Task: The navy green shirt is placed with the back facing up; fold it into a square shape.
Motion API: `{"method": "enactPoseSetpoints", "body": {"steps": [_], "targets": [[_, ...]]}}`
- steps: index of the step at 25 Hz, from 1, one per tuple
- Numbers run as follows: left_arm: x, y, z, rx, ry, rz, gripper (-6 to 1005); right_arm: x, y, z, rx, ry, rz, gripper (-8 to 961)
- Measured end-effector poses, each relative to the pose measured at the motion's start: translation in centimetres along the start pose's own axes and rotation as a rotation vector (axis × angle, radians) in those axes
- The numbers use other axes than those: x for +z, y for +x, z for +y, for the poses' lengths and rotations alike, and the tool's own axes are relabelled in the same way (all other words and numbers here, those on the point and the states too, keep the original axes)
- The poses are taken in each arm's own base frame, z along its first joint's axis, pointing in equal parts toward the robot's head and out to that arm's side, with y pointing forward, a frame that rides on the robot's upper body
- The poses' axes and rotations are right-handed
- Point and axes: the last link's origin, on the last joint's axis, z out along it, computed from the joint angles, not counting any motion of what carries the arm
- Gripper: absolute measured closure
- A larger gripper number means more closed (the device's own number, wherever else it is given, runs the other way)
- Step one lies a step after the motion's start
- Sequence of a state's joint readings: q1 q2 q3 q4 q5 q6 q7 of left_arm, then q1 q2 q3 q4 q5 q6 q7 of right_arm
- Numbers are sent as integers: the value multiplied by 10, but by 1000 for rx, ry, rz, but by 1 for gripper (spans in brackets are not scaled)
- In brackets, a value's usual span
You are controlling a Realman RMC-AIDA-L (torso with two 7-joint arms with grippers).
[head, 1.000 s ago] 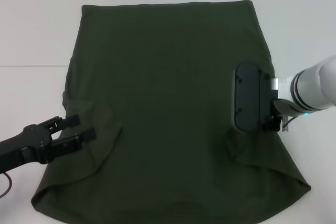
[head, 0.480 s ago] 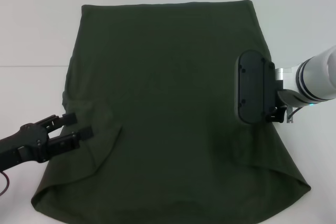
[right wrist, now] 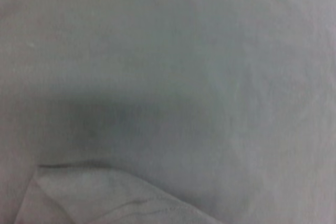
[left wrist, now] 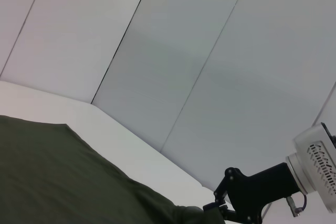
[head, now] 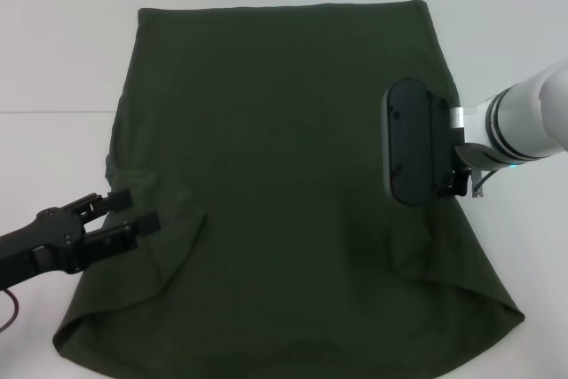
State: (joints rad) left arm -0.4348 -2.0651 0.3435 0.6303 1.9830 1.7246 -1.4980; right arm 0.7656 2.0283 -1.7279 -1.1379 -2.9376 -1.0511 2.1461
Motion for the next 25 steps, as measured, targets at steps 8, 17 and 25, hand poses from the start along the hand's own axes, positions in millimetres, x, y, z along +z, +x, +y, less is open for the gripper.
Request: {"method": "enactPoseSetpoints", "body": {"steps": [8,17,25], "targets": [[0,0,1,-2,-9,1,124,-1,-7,-5,-12,15,-13,878],[-1,1,1,-2,-9,-1,123,2,-15,-12,22,53,-48,648],[-3,3,0,-21,-9,-4,123,-2,10,-20,412,-96,-23,301]]}}
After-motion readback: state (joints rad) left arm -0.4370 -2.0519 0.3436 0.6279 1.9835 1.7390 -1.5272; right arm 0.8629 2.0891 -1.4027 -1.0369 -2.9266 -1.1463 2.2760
